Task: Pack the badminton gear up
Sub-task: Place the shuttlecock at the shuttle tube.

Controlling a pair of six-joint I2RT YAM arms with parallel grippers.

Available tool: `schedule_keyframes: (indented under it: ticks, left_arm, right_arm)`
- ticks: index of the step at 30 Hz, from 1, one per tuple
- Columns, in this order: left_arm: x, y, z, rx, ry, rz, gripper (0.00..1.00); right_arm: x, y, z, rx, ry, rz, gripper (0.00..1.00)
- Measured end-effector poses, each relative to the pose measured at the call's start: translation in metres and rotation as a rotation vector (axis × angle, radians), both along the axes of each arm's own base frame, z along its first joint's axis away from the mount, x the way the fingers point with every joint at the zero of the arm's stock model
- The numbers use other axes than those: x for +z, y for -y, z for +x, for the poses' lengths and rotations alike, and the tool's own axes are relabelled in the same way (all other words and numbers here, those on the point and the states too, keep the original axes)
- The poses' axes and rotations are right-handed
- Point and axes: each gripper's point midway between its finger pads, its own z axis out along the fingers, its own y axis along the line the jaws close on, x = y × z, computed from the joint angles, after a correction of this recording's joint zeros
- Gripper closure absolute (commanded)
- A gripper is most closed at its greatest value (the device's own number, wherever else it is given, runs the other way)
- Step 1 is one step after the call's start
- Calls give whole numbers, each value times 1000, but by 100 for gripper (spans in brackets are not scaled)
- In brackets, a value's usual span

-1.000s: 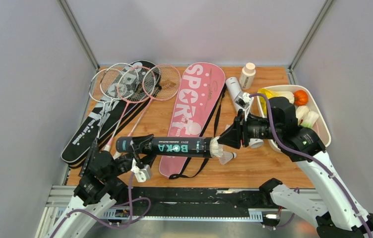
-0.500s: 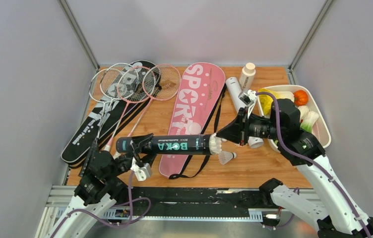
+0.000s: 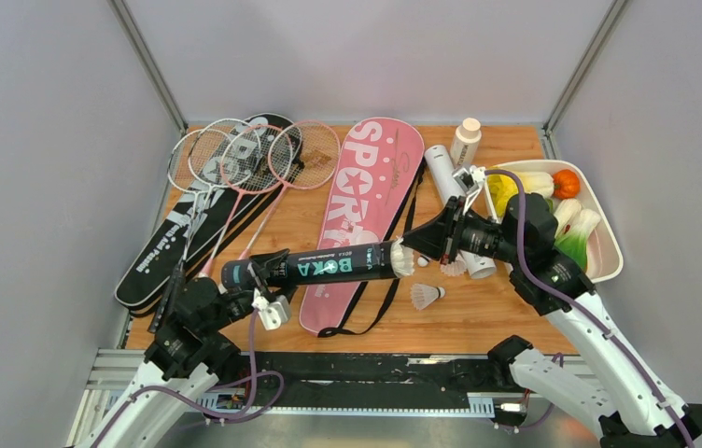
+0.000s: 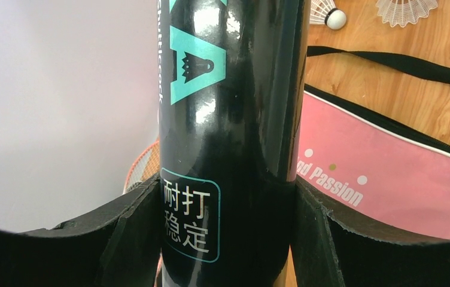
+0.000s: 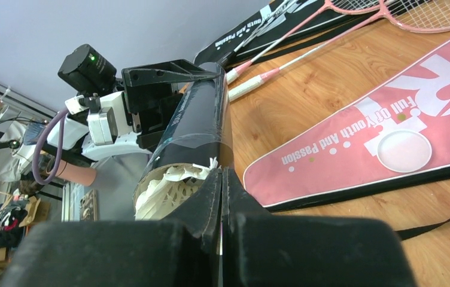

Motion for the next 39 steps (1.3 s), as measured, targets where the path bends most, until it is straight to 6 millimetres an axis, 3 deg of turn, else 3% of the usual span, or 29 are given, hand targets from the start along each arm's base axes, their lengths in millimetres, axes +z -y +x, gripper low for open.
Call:
schedule_keyframes:
  ticks: [3,7,12,19,26,33,39]
  left_arm:
    - [-2,0,2,10,-16,0,100]
    - [-3,0,5,21,-23,-1,100]
    - [2,1,6,21,-10,-14,100]
    - [8,1,7,25,9,-30,100]
    - [12,0,9,38,16,-45,100]
    - [9,-2,13,64,-1,-37,100]
    - [7,-4,16,83,-11,-37,100]
  right_arm:
    - [0,-1,4,-21,3,13,97]
    - [1,0,11,-68,-3,16,66]
    - [8,8,17,-161,-44,15,47]
    - [34,26,13,-260,-44,57,48]
    - [34,36,5,-290,-46,54,44]
    - [35,34,-4,-247,-39,58,46]
    - [12,29,-1,-230,-86,22,45]
